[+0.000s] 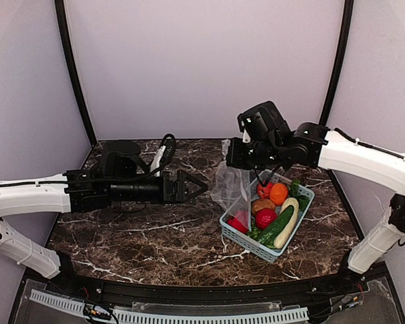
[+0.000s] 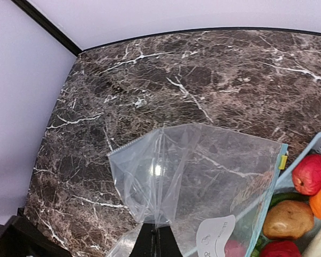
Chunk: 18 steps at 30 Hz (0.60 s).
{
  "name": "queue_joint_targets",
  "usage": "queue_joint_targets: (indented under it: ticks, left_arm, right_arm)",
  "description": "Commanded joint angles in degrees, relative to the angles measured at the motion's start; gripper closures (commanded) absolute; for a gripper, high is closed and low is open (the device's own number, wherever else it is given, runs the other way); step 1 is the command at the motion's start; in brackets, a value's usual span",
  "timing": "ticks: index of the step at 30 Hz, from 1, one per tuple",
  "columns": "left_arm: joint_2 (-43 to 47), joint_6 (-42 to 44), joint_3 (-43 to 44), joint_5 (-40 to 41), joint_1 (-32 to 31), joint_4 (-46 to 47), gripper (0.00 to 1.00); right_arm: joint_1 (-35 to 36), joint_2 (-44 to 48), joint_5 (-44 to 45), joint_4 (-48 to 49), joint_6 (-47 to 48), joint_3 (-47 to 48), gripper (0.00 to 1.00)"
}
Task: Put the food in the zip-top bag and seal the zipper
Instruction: Pass from the right arm to the left
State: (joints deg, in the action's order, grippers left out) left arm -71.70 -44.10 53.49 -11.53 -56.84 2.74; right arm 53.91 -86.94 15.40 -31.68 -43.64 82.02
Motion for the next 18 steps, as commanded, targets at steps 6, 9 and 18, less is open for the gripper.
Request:
queue_joint_targets:
  ticks: [6,9,18]
  left_arm:
    - [-1.7,-4.2,0.4,-1.4,-1.0,4.7,0.00]
    - [-2.0,-4.1,0.4,-1.5,-1.1,4.6,0.00]
    - [-3.8,-5.9,0.3,-2.1,-1.0,5.8,0.04]
  right_arm:
    - [4.8,-7.7,0.2,2.5,0.3,9.2,1.00]
    - [5.1,-9.2,-0.4,2.4,0.5,10.7,1.00]
    - [5.5,-10.0,-0.6,2.2,0.9,11.9,1.00]
